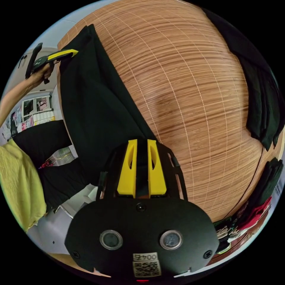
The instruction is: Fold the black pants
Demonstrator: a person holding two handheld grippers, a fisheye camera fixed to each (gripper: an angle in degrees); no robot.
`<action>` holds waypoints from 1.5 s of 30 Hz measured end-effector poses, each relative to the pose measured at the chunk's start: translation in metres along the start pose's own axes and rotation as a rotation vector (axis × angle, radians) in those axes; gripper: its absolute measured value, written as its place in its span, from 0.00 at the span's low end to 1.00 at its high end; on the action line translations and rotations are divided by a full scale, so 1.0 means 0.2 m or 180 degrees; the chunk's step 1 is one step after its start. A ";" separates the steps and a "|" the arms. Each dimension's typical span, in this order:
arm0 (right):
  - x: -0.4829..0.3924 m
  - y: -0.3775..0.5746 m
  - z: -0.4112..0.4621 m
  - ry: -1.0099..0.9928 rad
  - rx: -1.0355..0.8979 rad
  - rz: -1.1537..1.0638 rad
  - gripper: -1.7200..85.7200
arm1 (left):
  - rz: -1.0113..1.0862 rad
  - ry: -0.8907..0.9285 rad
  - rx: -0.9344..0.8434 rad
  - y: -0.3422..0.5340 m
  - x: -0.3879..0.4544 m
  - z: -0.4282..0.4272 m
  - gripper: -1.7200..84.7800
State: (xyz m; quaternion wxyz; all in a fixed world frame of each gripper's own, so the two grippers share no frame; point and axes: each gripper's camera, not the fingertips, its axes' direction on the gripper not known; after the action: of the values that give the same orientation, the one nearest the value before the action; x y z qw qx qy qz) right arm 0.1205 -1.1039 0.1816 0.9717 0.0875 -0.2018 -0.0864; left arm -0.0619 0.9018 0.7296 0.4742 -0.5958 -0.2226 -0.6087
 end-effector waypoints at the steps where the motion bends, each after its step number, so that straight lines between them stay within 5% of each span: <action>1: -0.01 -0.01 0.00 0.0014 -0.0014 0.0012 0.10 | -0.0009 0.0007 0.0014 -0.02 0.01 -0.03 0.02; 6: -0.10 0.03 -0.05 0.0205 0.0058 0.0124 0.04 | -0.0113 0.0081 0.0029 -0.11 0.01 -0.12 0.02; 10: -0.25 0.25 -0.23 0.0822 0.0741 0.0632 0.02 | -0.0257 0.0244 0.0126 -0.17 -0.02 -0.20 0.02; 19: -0.22 0.36 -0.18 0.0512 0.0877 0.1728 0.10 | -0.0336 0.0180 0.0187 -0.33 0.02 -0.38 0.02; 23: -0.25 0.78 -0.36 0.0249 0.1542 0.2408 0.11 | -0.0431 0.0358 0.0052 -0.45 -0.01 -0.47 0.02; 30: -0.37 1.60 -0.16 -0.0601 0.1343 0.3686 0.11 | -0.0785 0.0850 0.0066 -0.70 0.00 -0.71 0.02; 35: -0.46 2.06 0.09 -0.1271 0.1068 0.4523 0.09 | 0.0135 0.1105 0.0044 -0.93 0.56 -0.90 0.02; 40: -0.45 2.26 0.07 -0.1433 0.1118 0.4394 0.07 | 0.1550 0.1279 -0.0092 -1.03 1.41 -1.00 0.02; 45: -0.49 2.75 -0.04 -0.1268 0.1714 0.4965 0.11 | 0.2409 0.1052 -0.0093 -1.08 2.06 -1.03 0.02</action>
State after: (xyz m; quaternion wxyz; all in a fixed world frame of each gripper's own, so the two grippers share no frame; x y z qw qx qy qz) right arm 0.1080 -0.5496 0.2510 0.6454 0.1348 -0.3853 0.6456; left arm -0.2846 0.6976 1.1403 0.6854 -0.5365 0.1001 -0.4820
